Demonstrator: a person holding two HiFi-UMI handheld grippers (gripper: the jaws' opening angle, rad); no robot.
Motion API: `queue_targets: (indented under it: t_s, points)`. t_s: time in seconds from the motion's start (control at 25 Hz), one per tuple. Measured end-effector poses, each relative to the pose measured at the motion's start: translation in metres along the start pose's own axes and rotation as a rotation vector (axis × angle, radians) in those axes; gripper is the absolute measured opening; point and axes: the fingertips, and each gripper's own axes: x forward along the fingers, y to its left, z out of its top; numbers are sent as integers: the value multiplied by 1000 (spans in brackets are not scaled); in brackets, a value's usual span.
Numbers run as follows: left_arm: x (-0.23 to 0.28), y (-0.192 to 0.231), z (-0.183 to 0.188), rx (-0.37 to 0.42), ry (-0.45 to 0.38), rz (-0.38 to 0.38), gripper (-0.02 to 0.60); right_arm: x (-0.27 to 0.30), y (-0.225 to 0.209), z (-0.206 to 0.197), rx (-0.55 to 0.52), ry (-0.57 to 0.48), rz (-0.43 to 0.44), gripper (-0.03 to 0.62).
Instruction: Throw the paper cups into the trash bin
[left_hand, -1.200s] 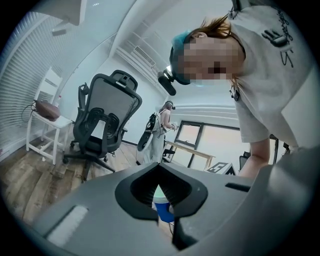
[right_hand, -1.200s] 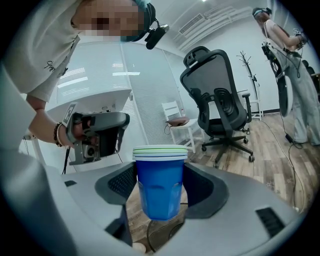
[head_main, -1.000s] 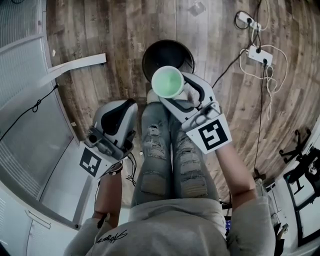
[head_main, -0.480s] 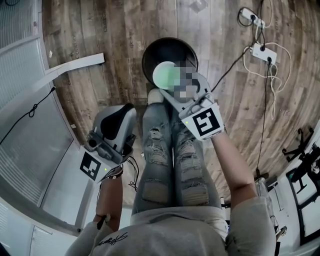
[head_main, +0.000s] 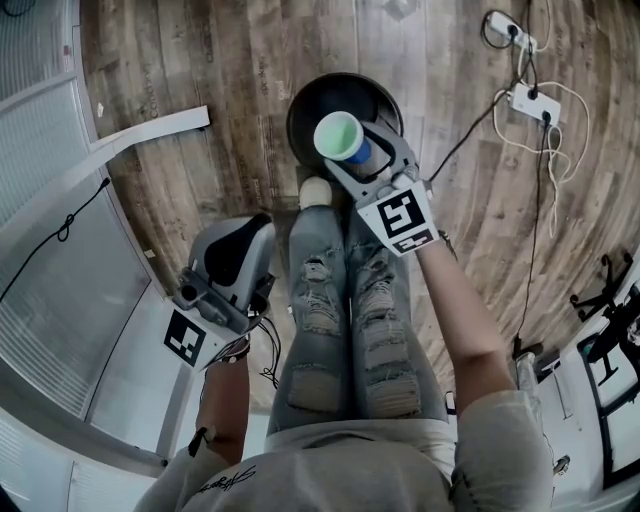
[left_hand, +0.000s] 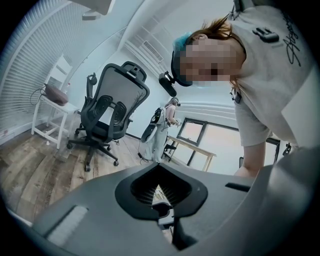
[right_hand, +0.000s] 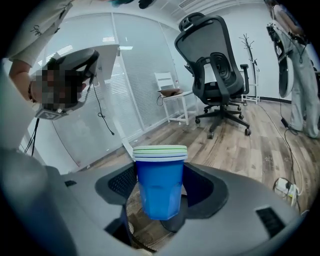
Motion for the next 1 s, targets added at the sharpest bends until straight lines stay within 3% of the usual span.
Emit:
queue_targets:
  t_s: [0.4,0.72,1.0]
  points:
    - [0,2,-10,-18,8,9,3,39,-23,-50,9,120,-40,288]
    - [0,5,-22,-35,21,17,3,66,-23,-88,11,229,-23,288]
    - [1,5,-26,-42,29,15,3,78,-33,-97,35,287,-52,288]
